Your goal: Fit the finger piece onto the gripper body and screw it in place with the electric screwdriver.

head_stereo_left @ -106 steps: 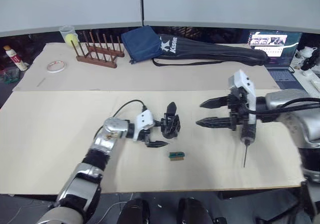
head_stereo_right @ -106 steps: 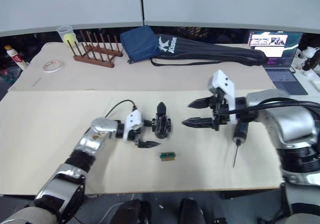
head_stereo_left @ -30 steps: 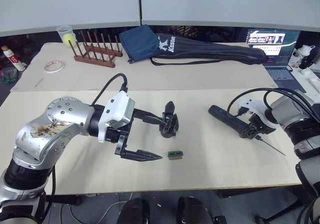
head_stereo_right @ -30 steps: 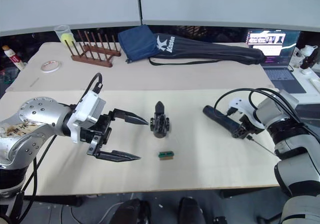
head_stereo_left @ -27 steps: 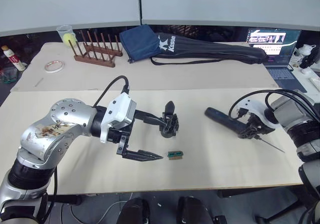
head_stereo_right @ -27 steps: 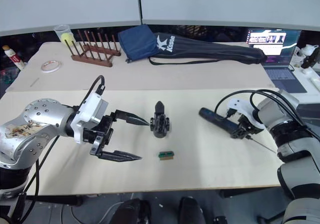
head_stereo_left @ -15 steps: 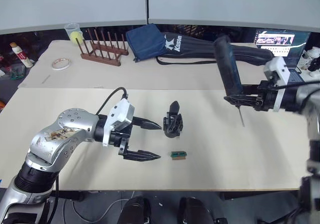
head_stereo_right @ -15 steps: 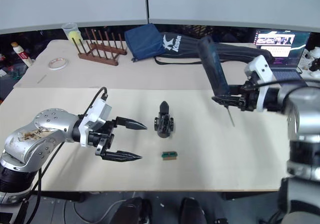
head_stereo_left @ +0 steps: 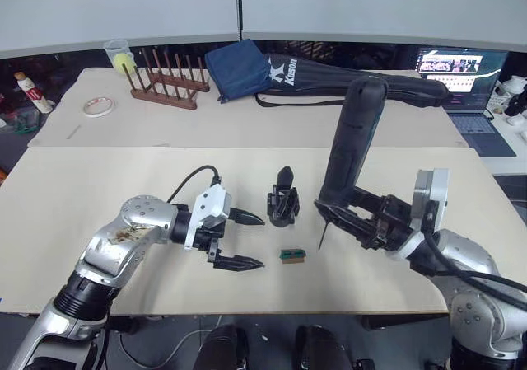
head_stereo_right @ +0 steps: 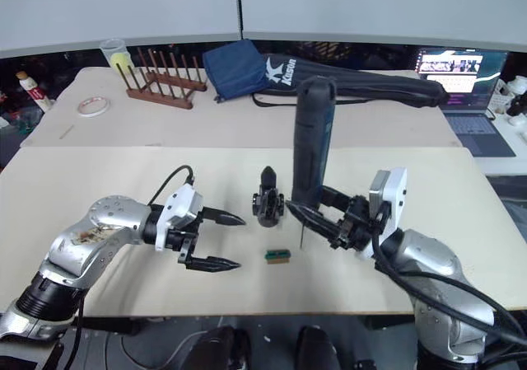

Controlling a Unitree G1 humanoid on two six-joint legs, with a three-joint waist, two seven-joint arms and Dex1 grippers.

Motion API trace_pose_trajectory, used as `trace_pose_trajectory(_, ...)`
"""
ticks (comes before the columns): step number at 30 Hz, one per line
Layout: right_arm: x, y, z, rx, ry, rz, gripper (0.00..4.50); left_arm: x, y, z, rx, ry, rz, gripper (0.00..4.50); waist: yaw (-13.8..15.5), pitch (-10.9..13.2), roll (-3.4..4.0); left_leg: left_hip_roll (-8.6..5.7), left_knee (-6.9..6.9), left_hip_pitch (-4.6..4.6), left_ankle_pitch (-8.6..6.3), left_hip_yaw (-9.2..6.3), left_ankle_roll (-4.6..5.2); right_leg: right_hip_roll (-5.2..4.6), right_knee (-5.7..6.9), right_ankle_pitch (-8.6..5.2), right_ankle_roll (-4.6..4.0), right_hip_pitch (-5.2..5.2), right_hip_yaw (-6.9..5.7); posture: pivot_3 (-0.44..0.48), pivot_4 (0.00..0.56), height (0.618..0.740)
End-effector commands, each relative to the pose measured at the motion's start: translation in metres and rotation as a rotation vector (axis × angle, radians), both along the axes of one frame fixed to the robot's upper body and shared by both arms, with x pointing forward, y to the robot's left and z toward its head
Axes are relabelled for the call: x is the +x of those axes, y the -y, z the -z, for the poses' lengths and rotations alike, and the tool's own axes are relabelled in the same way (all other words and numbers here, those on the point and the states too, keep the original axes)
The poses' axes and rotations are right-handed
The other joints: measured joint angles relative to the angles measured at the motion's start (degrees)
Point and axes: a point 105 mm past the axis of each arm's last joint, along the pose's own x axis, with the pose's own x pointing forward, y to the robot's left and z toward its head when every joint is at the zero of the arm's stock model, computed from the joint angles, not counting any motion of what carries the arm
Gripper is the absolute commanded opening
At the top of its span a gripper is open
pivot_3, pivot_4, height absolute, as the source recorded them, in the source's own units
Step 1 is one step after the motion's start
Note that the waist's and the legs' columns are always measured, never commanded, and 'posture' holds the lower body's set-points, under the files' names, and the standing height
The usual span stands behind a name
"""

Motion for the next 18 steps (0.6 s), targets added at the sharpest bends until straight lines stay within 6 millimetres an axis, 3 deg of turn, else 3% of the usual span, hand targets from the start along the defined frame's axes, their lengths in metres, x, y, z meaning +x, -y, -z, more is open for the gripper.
trace_pose_trajectory(1, -0.010, -0.013, -0.010, -0.009, 0.145, -0.042, 1.92, -0.003, 0.002, 0.006, 0.008, 0.006, 0.036, 4.50, 0.0, 0.0, 0.00, 0.00, 0.00, 0.00, 0.00, 0.00, 0.00, 0.00, -0.01, 0.00, 0.00, 0.00, 0.00, 0.000, 0.150, 0.740)
trace_pose_trajectory(18, 0.005, -0.018, 0.007, 0.010, 0.127, -0.027, 1.92, 0.001, 0.010, 0.022, 0.004, 0.052, 0.027, 4.50, 0.0, 0.0, -0.01, 0.03, 0.03, -0.01, -0.03, -0.01, 0.05, 0.00, -0.01, 0.00, 0.00, 0.01, 0.00, 0.000, 0.150, 0.740)
